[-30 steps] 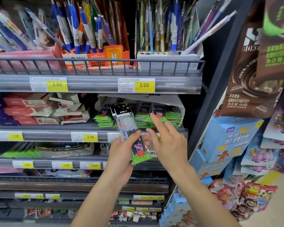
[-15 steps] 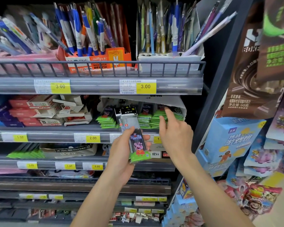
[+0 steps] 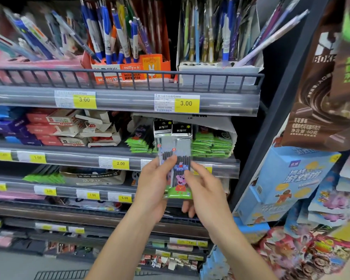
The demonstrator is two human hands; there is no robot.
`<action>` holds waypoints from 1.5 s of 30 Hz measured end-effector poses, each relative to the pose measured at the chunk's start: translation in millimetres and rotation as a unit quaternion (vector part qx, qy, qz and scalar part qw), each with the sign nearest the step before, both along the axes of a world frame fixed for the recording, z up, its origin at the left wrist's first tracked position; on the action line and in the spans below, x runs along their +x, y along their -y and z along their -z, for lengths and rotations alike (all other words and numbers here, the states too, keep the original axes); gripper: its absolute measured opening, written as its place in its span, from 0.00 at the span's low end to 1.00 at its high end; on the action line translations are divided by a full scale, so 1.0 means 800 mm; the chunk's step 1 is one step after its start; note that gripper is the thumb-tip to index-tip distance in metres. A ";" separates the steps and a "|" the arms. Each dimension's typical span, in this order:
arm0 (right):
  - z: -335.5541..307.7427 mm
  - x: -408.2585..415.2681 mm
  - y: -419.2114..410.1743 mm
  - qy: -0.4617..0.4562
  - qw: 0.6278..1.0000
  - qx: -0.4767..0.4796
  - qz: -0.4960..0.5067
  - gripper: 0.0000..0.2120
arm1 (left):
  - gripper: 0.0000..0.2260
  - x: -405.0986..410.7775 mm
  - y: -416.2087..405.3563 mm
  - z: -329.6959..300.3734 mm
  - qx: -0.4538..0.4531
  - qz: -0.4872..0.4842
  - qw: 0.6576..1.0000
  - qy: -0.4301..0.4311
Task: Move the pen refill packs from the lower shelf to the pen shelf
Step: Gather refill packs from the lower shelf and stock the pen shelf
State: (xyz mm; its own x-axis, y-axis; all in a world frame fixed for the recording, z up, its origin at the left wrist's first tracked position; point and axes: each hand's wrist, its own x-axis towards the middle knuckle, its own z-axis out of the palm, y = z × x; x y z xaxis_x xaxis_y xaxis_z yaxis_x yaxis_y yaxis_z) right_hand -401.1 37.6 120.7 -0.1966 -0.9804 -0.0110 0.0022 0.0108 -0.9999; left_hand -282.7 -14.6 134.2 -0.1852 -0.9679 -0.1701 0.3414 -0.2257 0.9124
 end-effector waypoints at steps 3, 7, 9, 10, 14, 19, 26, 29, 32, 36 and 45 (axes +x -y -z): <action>0.005 0.001 -0.005 -0.052 0.999 -0.009 -0.002 0.25 | 0.12 -0.003 -0.007 0.002 0.009 -0.013 1.000 0.006; 0.012 -0.004 -0.002 -0.053 0.999 -0.008 -0.004 0.23 | 0.18 0.000 -0.014 0.008 0.060 -0.031 0.997 -0.035; 0.015 -0.001 -0.003 -0.049 0.999 -0.003 -0.005 0.20 | 0.17 0.007 -0.015 0.011 0.053 -0.021 0.998 -0.020; 0.014 0.002 -0.004 -0.036 0.999 0.000 -0.005 0.19 | 0.16 0.011 -0.015 0.011 0.045 -0.010 0.999 -0.007; 0.012 0.017 0.000 -0.027 0.999 0.008 0.021 0.18 | 0.10 0.024 -0.006 0.008 0.049 -0.017 0.998 0.025; 0.006 0.042 0.012 -0.008 0.999 0.013 0.043 0.11 | 0.13 0.042 0.019 0.006 0.038 0.010 0.999 0.038; -0.014 0.055 0.032 0.106 0.987 0.008 0.123 0.06 | 0.09 0.066 0.043 0.004 0.058 0.100 0.993 -0.004; -0.019 0.047 0.047 0.103 0.979 0.017 0.176 0.09 | 0.10 0.061 0.048 -0.001 0.055 0.123 0.991 0.002; -0.026 0.038 0.064 0.105 0.974 0.014 0.199 0.08 | 0.11 0.056 0.053 -0.007 0.062 0.133 0.989 0.005; -0.023 0.025 0.067 0.033 0.967 -0.040 0.250 0.11 | 0.06 0.044 0.064 -0.012 0.065 0.143 0.987 -0.019; 0.009 -0.002 0.062 -0.571 0.769 -0.227 0.179 0.15 | 0.11 0.030 0.080 -0.008 0.033 0.075 0.996 0.029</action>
